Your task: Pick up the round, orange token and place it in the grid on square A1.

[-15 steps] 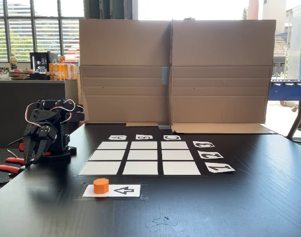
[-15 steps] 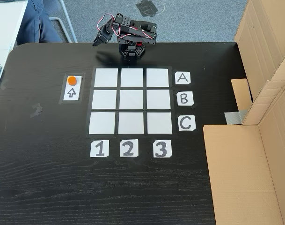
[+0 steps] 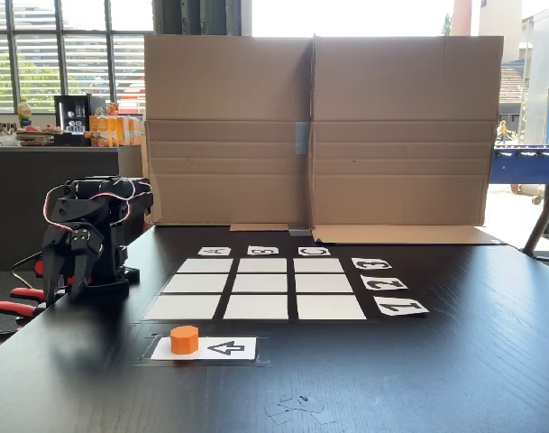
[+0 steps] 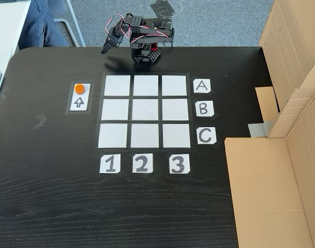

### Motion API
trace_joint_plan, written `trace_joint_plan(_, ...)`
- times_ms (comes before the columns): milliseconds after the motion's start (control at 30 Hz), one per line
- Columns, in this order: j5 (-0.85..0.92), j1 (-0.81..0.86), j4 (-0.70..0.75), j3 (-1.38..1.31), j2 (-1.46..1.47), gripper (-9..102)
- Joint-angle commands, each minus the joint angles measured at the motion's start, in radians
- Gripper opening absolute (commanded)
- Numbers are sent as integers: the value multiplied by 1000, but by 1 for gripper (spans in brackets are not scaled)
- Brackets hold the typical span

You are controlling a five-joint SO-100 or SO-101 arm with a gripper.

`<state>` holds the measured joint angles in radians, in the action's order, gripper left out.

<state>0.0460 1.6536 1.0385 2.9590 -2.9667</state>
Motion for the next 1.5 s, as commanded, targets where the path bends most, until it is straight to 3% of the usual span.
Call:
trace_joint_plan(0,6,14,-9,-101,35,16)
trace_joint_plan(533,6,-23,238,-811,637,21)
trace_joint_plan(933,0,-152,479,-1275,1032,24)
trace_joint_plan(1467,-78,-319,491,-1598,1410,29)
